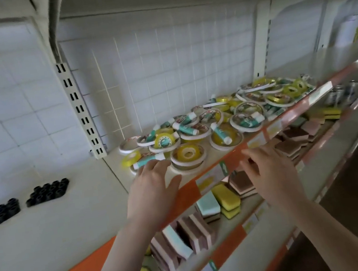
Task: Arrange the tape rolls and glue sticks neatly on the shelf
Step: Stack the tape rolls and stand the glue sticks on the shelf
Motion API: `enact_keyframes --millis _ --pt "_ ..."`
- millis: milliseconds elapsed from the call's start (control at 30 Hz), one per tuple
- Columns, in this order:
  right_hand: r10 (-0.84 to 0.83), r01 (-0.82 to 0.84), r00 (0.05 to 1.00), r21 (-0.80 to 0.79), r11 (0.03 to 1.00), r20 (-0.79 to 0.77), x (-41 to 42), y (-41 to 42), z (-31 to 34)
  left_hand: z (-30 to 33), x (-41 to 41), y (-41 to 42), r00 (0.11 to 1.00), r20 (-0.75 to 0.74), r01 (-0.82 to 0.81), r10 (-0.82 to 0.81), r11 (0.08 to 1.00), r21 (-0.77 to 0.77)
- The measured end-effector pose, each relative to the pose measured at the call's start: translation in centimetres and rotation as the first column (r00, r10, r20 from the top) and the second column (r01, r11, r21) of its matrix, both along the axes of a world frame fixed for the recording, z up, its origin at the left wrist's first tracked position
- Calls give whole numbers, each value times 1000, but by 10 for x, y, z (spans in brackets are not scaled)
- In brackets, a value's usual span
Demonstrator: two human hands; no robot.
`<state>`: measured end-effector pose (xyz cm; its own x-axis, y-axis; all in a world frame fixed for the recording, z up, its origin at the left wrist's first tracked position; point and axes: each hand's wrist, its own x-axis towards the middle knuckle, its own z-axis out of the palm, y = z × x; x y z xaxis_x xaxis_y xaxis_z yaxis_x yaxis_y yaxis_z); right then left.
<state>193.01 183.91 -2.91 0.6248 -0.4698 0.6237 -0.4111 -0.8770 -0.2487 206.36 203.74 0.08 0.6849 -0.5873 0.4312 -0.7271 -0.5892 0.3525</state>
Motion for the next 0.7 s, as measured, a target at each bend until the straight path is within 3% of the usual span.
enact_keyframes --millis 267,467,600,700 --pt "82 -81 995 28 996 -48 62 -59 27 4 41 -51 999 7 -32 32 999 -36" --pt "246 -251 965 -45 967 -90 117 -93 32 -1 57 -73 975 -31 -221 219 971 -93" --pt "322 -341 909 -28 940 -264 138 -109 32 3 58 -90 934 -65 -355 350 930 -91" --pt "365 -380 877 14 925 -312 145 -114 34 7 57 -98 908 -71 -419 414 903 -97"
